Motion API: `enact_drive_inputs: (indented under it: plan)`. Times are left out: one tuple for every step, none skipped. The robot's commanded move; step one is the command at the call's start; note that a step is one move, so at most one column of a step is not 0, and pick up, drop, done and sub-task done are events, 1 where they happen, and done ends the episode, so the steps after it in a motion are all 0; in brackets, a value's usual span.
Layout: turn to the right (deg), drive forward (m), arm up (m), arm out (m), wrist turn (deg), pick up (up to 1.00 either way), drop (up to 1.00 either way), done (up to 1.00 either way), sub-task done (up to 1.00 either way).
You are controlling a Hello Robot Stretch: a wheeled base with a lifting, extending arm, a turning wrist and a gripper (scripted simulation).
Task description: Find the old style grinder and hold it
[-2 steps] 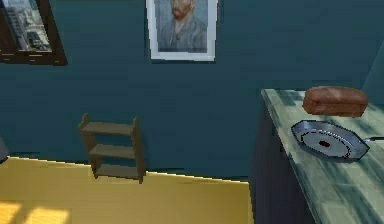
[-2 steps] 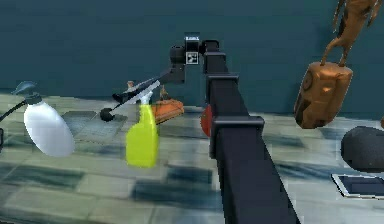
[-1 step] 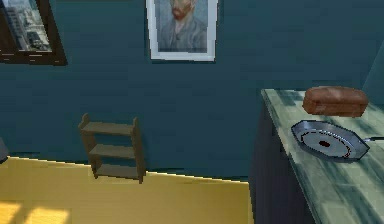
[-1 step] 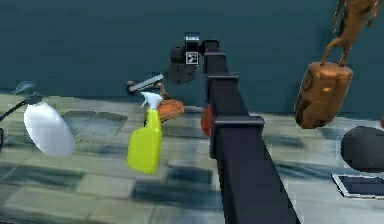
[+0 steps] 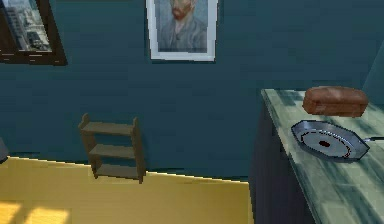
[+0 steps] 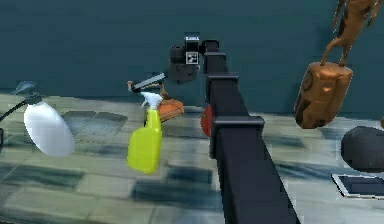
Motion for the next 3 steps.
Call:
enact_drive_inputs:
  plan:
    - [0.0,0.00,-0.16,0.00,0.0,0.00,0.00,0.00,0.00]
    - [0.0,0.00,0.00,0.00,0.0,1.00,0.00,0.00,0.00]
    - [0.0,0.00,0.10,0.00,0.0,0.00,0.00,0.00,0.00]
